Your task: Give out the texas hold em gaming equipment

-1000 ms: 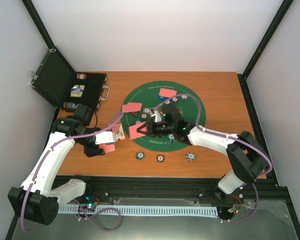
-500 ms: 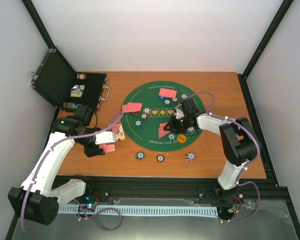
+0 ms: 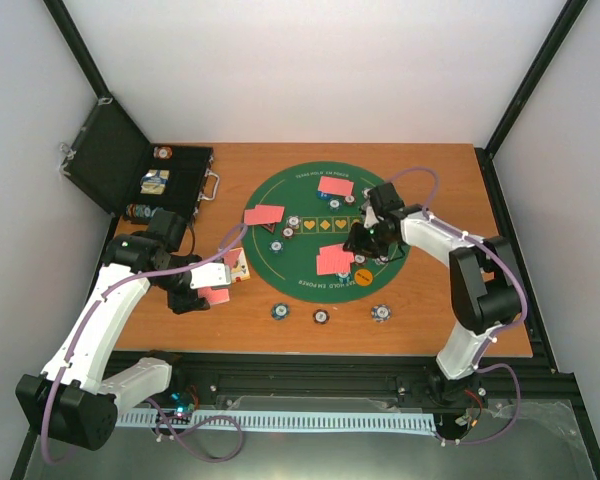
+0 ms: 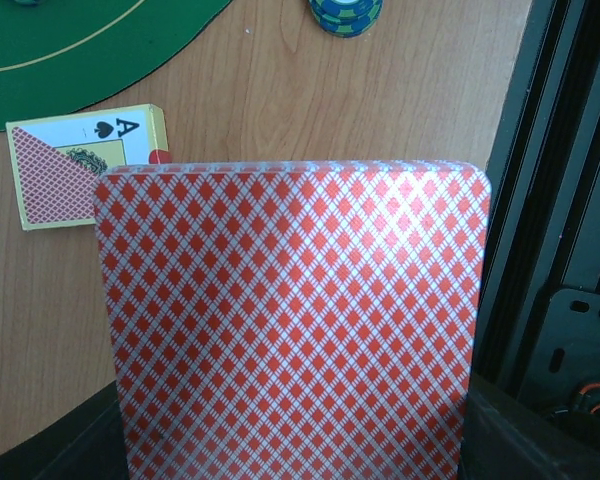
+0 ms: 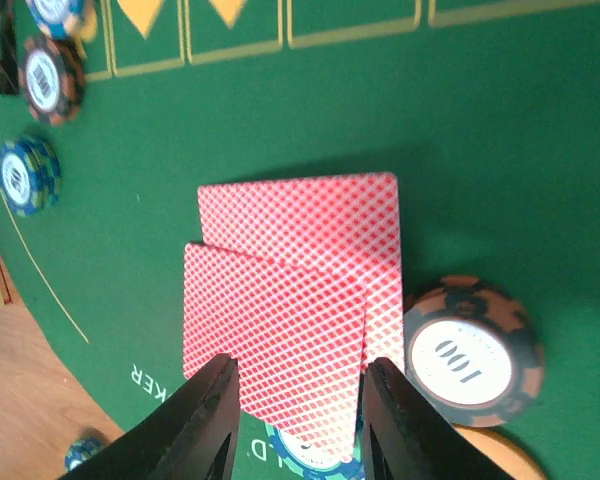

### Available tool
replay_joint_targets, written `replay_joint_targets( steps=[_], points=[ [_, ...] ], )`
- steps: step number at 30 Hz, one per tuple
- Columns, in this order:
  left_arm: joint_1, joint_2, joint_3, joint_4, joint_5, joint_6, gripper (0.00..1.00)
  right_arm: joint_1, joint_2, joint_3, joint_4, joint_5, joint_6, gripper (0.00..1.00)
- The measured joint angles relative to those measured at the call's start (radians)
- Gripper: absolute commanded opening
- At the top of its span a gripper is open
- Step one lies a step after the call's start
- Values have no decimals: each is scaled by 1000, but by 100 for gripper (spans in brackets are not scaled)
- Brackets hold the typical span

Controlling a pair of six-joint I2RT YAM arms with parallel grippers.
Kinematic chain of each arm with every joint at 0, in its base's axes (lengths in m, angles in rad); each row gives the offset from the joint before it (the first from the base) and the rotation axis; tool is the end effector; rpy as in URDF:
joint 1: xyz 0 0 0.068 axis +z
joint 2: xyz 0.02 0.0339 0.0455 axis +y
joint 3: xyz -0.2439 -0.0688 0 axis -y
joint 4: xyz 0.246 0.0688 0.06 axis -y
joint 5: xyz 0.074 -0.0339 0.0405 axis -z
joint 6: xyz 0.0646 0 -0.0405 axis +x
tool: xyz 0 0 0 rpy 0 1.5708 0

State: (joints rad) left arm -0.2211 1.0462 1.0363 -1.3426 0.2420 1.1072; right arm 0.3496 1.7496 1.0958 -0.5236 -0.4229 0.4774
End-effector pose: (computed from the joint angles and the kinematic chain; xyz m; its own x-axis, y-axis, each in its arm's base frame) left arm 0.1664 -0.0533 0.2487 -0.1902 0.9328 -0.3061 0.9698 0.2270 0.0891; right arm 0.3161 0.1435 0.1288 -0.9821 0.0879 -0.1663 -0.0100 0.8584 0.5128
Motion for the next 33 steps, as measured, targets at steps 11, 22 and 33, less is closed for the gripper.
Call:
replay_joint_targets(
  steps=[11, 22, 33],
  points=[
    [0, 0, 0, 0, -3, 1, 1, 17, 50, 252, -84, 106, -15, 37],
    [0, 0, 0, 1, -6, 1, 1, 65, 337, 411, -123, 178, -45, 36],
    [0, 0, 0, 2, -11, 2, 1, 80, 382, 476, -145, 230, -79, 35]
  ],
)
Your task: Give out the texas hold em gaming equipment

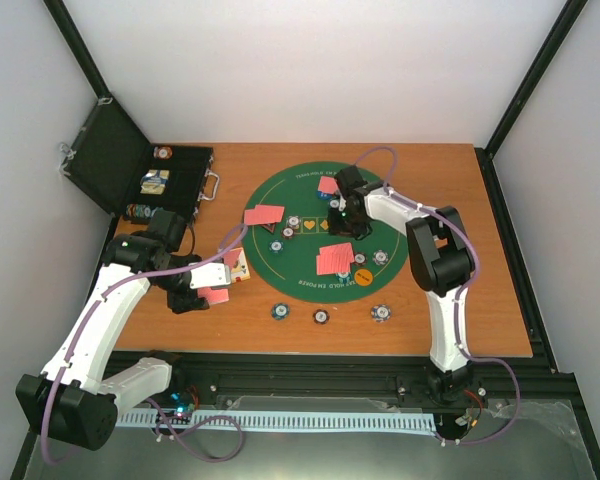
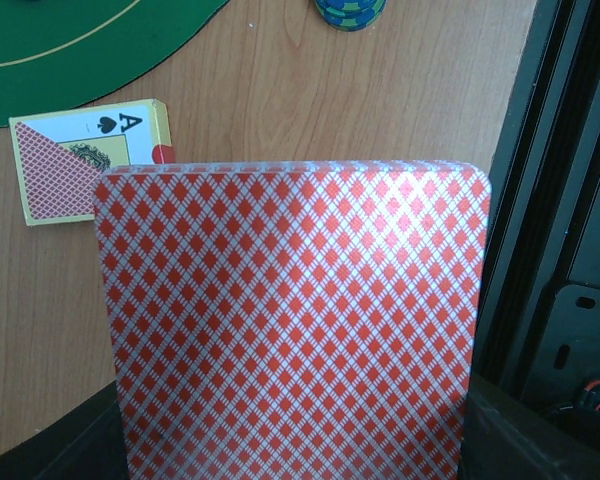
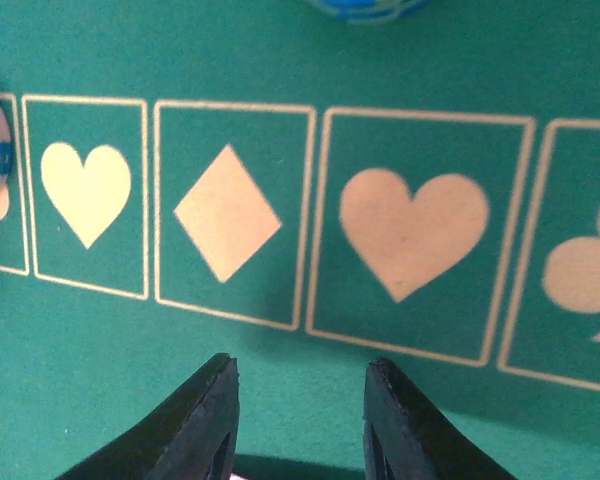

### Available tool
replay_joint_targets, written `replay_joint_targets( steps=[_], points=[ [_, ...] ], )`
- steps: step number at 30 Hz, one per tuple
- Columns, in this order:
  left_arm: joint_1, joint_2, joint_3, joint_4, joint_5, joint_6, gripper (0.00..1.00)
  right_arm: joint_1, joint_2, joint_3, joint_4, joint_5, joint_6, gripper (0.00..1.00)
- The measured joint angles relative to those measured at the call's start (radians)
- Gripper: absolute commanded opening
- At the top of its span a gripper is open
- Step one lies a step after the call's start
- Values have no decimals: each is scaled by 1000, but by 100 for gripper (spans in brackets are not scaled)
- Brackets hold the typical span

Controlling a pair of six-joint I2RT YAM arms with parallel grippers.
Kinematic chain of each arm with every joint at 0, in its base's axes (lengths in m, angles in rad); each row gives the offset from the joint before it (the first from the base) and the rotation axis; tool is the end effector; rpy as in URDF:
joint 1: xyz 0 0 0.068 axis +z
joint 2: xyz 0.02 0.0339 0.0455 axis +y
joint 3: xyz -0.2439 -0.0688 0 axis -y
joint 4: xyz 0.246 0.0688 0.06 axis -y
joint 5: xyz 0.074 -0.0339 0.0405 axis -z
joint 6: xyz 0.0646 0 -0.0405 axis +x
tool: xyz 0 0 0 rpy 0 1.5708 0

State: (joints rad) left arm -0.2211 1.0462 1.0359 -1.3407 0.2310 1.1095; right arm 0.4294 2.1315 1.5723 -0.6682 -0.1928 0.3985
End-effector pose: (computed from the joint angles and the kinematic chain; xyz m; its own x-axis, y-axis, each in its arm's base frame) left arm 0.1668 -0.0527 0.2485 -0.1890 0.9359 -0.2971 0.9694 0.2262 0.0958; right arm 0.3916 0.1929 0.1110 -0.9704 -0.0255 -0.2403 -0.0984 0.9498 0.2969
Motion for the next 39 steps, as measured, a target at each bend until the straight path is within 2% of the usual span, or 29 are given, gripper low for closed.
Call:
replay_joint_targets(
  steps=[6, 23, 32, 35, 39],
  points=[
    [0, 0, 0, 0, 0, 0, 1, 39, -5, -24, 10, 32, -8, 35],
    [0, -4, 0, 0, 0, 1, 1, 98, -164, -272, 110, 46, 4, 34],
    [0, -9, 0, -1, 0, 1, 1, 105, -214, -326, 103, 31, 18, 34],
    [0, -9, 0, -1, 0, 1, 1, 106, -222, -316, 84, 32, 26, 38],
    [0, -9, 0, -1, 0, 1, 1, 113, -268, -309, 80, 17, 53, 56]
  ],
)
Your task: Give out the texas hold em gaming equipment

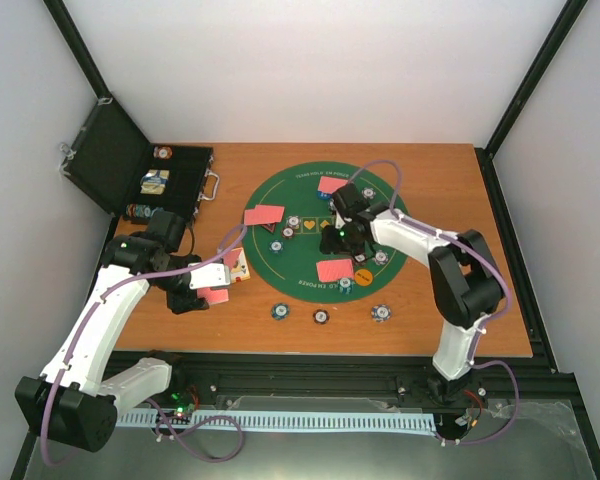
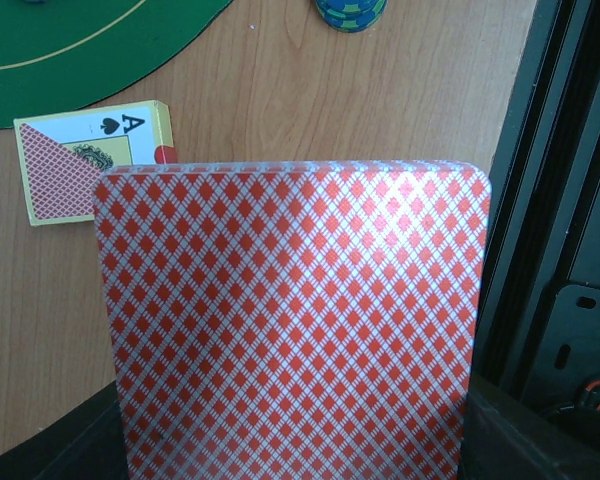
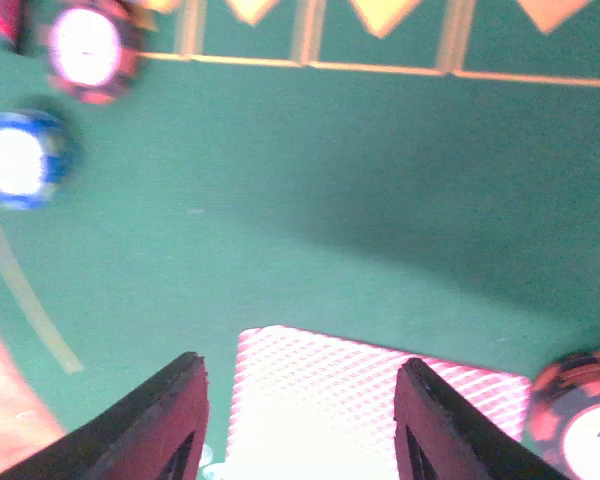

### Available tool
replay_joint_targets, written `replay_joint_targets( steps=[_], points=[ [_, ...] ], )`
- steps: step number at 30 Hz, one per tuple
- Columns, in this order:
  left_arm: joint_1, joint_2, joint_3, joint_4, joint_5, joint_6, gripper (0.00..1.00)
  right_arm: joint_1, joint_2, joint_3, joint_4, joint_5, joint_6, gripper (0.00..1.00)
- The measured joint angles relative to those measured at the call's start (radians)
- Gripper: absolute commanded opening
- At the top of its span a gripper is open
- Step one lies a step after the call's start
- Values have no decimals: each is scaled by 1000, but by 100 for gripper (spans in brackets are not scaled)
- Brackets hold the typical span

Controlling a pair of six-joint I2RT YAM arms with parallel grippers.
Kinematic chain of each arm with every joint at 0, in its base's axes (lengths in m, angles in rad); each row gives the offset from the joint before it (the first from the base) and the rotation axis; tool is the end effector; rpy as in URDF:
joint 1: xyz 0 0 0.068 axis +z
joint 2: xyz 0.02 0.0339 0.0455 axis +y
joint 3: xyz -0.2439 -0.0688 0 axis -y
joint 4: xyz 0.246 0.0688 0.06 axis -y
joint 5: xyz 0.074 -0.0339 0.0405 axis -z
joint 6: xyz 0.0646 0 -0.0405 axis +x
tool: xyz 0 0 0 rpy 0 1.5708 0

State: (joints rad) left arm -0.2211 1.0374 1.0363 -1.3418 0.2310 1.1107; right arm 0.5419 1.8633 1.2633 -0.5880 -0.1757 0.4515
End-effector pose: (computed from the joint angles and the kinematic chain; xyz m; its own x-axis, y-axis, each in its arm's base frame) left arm 0.1655 -0.0524 0.2499 -0.1855 0.9357 -0.3002 0.9688 0.2253 0.1034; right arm 0.3186 0.2050 0.1300 -0.9611 -0.0771 -0.2653 -0.1605 0.9375 0.3089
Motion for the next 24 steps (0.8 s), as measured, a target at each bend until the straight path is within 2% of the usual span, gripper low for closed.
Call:
replay_joint_targets(
  steps=[4, 9, 16, 24],
  points=[
    [0, 0, 0, 0, 0, 0, 1, 35, -109, -24, 67, -75, 70, 66],
    [0, 0, 1, 0, 5, 0, 1, 177, -236, -143, 291, -227, 219, 72],
    [0, 0, 1, 0, 10, 0, 1, 368, -241, -304, 635, -369, 449, 76],
    [0, 0, 1, -1, 19, 0, 1, 438, -195, -309, 917, -426, 594, 75]
  ],
)
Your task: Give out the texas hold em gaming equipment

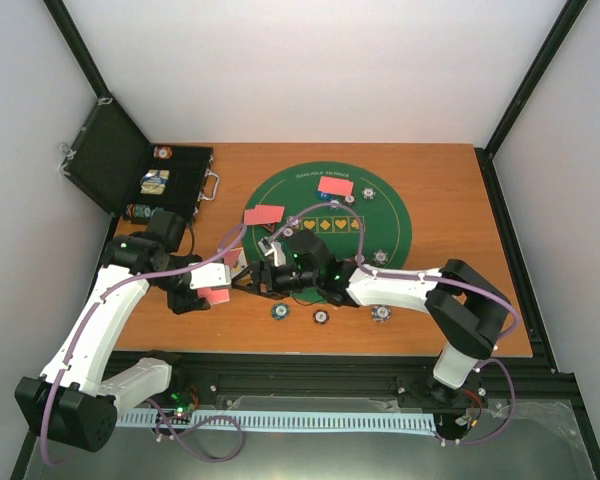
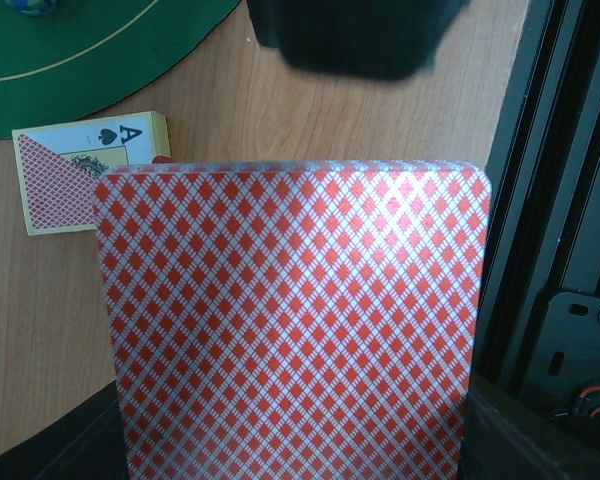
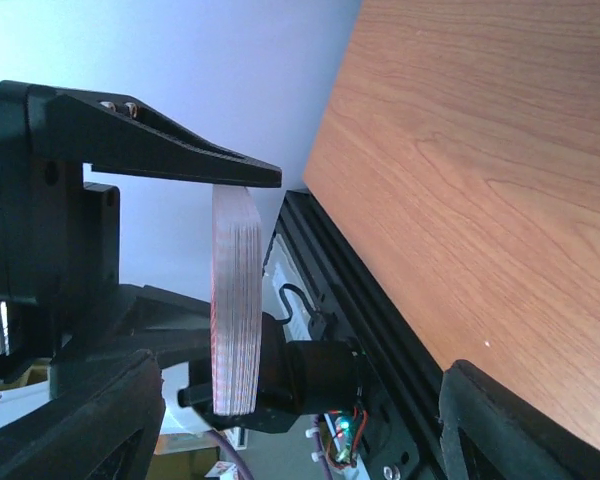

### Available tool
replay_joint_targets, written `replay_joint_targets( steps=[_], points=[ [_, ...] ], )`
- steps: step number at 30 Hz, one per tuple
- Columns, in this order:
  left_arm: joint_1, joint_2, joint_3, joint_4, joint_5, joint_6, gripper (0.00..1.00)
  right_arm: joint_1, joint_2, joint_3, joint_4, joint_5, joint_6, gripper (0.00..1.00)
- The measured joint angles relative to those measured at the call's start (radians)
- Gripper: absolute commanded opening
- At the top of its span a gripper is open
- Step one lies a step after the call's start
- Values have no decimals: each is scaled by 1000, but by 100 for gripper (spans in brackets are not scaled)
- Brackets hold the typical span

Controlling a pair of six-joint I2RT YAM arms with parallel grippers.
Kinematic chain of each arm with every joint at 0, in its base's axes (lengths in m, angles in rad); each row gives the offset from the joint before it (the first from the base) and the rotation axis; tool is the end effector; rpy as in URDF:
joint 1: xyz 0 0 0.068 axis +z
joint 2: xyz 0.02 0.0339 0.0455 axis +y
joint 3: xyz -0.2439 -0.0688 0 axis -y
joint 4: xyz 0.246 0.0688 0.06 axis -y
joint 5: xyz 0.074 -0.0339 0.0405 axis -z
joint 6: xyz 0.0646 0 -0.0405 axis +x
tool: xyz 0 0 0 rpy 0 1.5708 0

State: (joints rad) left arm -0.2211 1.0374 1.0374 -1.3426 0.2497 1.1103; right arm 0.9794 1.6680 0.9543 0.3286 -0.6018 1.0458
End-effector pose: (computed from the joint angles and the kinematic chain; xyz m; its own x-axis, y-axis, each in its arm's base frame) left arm 0.1652 -0.0535 0.2505 -0.1831 0.9309 -0.3162 0.9700 0.2233 0.0957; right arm 0.1853 0.3415 0.1928 -0.9502 -0.1355 -0.2805 -0.3084 0.2819 0.9085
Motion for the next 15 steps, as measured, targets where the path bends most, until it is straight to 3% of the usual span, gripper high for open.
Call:
replay_joint_targets(
  steps=[15],
  points=[
    [0, 0, 3, -1, 3, 0, 1, 43, 148, 83, 168, -52, 102, 74]
  ],
)
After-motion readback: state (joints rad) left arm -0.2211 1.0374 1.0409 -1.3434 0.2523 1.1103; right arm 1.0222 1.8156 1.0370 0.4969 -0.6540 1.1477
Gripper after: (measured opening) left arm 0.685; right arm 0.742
